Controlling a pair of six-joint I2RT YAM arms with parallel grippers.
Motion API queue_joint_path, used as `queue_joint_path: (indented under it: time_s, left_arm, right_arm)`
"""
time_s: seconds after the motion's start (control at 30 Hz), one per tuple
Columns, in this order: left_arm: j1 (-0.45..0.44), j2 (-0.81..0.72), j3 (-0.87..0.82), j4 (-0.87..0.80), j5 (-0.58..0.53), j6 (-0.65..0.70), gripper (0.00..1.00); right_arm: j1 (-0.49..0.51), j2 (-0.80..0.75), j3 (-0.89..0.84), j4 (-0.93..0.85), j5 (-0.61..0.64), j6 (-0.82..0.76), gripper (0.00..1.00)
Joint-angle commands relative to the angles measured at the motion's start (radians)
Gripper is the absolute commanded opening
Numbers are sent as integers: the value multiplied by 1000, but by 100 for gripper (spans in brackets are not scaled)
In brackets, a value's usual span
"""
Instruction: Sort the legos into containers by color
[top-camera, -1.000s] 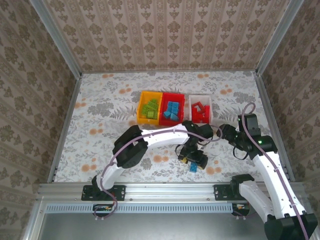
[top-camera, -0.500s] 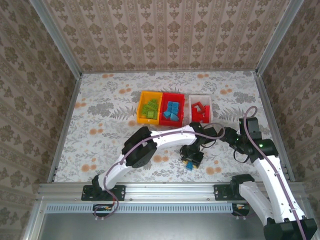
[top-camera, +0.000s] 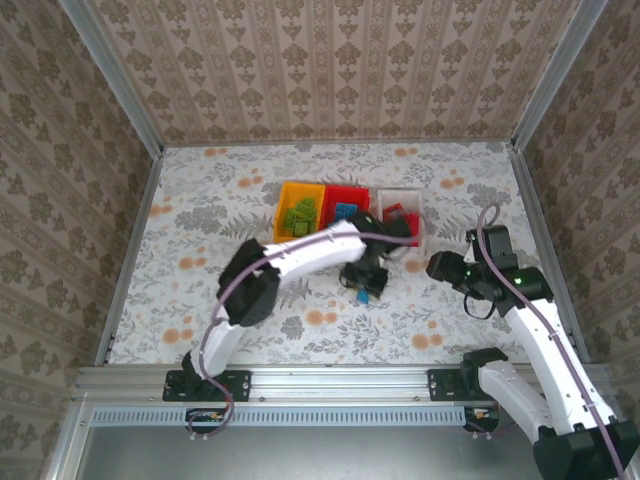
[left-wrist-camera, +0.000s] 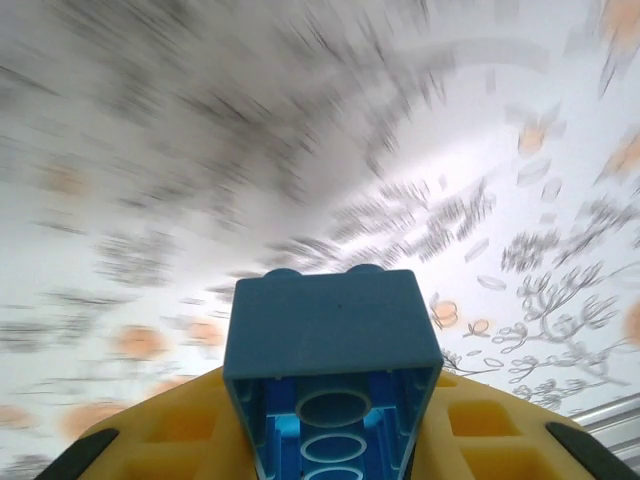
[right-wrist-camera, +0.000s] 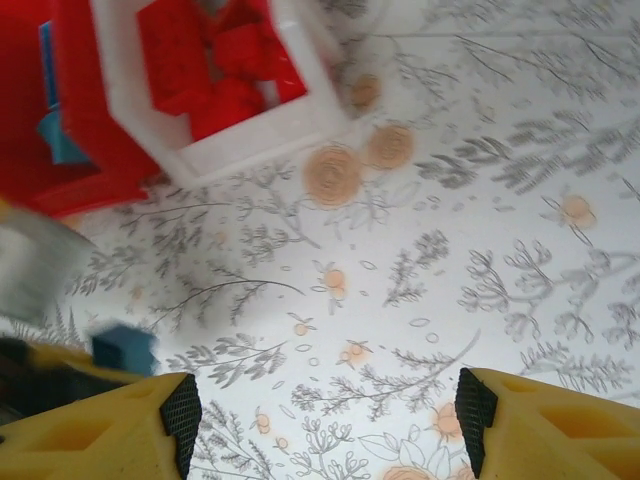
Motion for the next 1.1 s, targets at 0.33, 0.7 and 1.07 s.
queue_joint_path:
  time_s: [0.33, 0.7, 1.07]
  left_arm:
    - [327, 172, 511, -104, -113, 153, 26]
    - [361, 319, 590, -55, -108, 112, 29]
    - [342, 252, 578, -46, -114, 101, 53]
  right_arm:
    - [210, 307, 204, 269, -104, -52, 72]
    - [209, 411, 240, 271, -123, -71, 73]
    - [207, 408, 209, 255, -125, -75, 76]
